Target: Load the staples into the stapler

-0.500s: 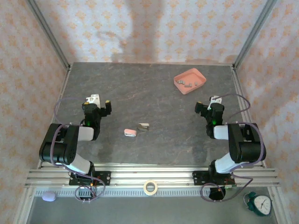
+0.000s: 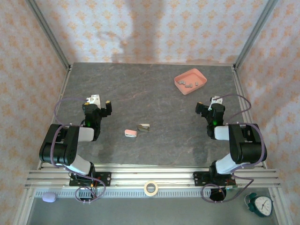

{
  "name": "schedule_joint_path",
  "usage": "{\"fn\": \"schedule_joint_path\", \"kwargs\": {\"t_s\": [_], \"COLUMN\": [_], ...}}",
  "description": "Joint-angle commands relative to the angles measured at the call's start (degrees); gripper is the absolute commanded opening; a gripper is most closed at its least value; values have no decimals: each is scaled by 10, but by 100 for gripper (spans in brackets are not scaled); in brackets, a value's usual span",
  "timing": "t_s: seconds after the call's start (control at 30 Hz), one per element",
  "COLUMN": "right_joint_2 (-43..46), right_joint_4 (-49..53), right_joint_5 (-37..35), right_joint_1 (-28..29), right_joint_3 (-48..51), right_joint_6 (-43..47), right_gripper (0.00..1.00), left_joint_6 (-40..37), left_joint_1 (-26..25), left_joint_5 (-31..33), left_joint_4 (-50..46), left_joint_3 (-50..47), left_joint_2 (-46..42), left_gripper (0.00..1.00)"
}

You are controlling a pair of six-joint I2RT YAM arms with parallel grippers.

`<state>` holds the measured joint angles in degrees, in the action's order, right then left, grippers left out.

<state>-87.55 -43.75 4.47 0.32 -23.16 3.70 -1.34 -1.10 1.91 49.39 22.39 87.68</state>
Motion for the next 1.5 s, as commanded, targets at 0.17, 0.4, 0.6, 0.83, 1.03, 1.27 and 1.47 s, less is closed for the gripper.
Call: {"fn": "schedule_joint_path", "kwargs": {"t_s": [0.17,0.4,0.6,0.83,1.03,1.27,1.47], "right_joint_2": [3,4,3,4,47,136,157], "right_joint_4": [-3,-4,-3,-4,111,439,614], "right_joint_5": [-14,-13,-14,-13,13,79,133], "right_joint_1": [2,2,2,2,2,29,164], "right_joint_3": [-11,-11,-11,-10,-57,-203,-290], "right_joint_6": [-1,-1,-1,-2,10,-12,40], "right_gripper": [99,99,99,99,99,99,99], "left_joint_6": [4,4,4,-2,-10,35,97], "left_joint_1": [-1,-1,-1,-4,-4,-34,-60], "left_joint_5": [2,2,2,-6,-27,45,-26], "left_joint_4": [-3,-2,-3,-6,0,-283,-529], "left_joint_3": [3,3,3,5,1,83,178], "left_joint_2": [-1,-2,-2,-1,-6,-135,-181], "left_gripper": [100,100,100,100,98,89,84]}}
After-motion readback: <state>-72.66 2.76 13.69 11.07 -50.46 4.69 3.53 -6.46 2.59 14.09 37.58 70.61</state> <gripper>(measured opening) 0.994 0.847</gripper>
